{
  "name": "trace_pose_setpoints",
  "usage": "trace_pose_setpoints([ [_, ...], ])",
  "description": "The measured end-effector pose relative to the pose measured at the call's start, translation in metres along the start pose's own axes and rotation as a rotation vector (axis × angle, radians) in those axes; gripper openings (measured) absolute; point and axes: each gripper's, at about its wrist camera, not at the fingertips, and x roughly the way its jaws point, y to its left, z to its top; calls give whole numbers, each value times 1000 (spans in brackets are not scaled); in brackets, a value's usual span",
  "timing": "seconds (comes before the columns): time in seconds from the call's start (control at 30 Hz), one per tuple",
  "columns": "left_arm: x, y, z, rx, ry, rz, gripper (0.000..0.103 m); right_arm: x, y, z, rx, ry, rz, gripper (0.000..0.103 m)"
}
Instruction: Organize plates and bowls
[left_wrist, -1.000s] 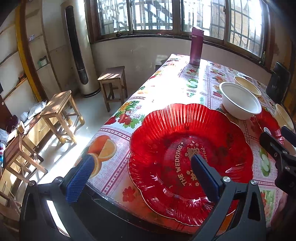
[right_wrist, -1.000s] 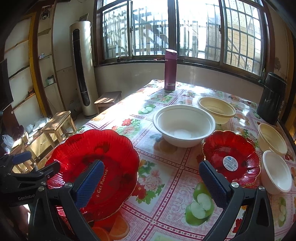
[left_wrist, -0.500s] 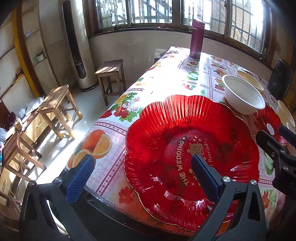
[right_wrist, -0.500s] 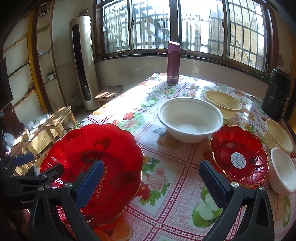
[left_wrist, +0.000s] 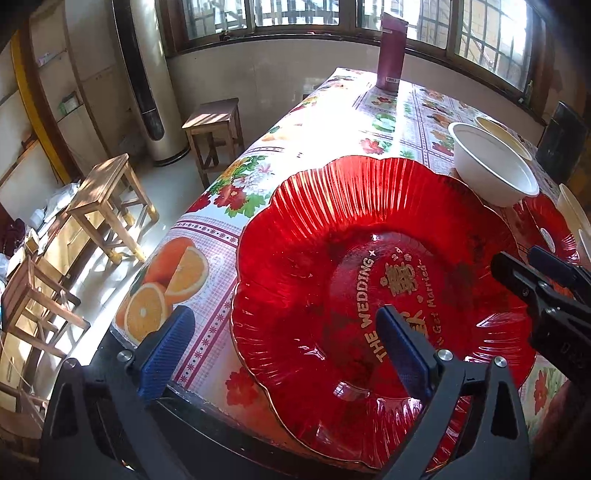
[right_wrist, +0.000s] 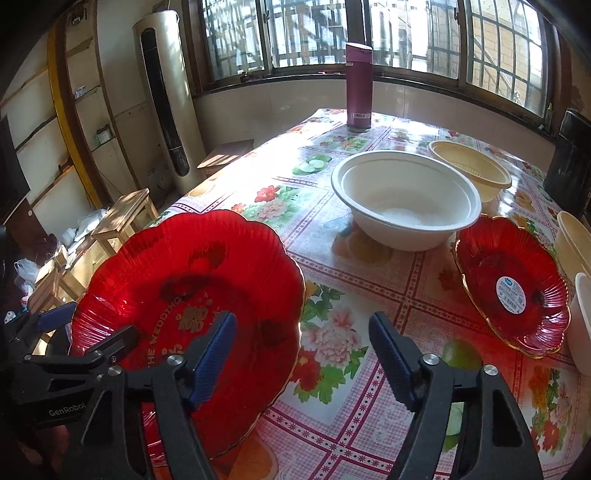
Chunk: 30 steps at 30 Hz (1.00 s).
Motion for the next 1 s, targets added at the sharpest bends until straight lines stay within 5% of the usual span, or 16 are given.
trace_pose_setpoints([
  [0.13, 3, -2, 1, 9, 4, -25, 85, 19, -6, -4, 44, 74, 64, 28],
  [0.27, 11, -2, 0, 11, 43, -75, 53, 20, -12, -6, 83, 73, 132, 17],
  [0.33, 12, -2, 0, 8, 44, -86, 48, 19, -8, -7, 67, 63, 121, 12],
  [0.57, 10, 6, 1, -24, 29, -86, 28, 13, -7, -8, 75, 40, 119, 12],
  [1.0, -17, 25, 12, -59, -52, -57, 28, -1, 18, 5, 15, -27, 141, 13],
])
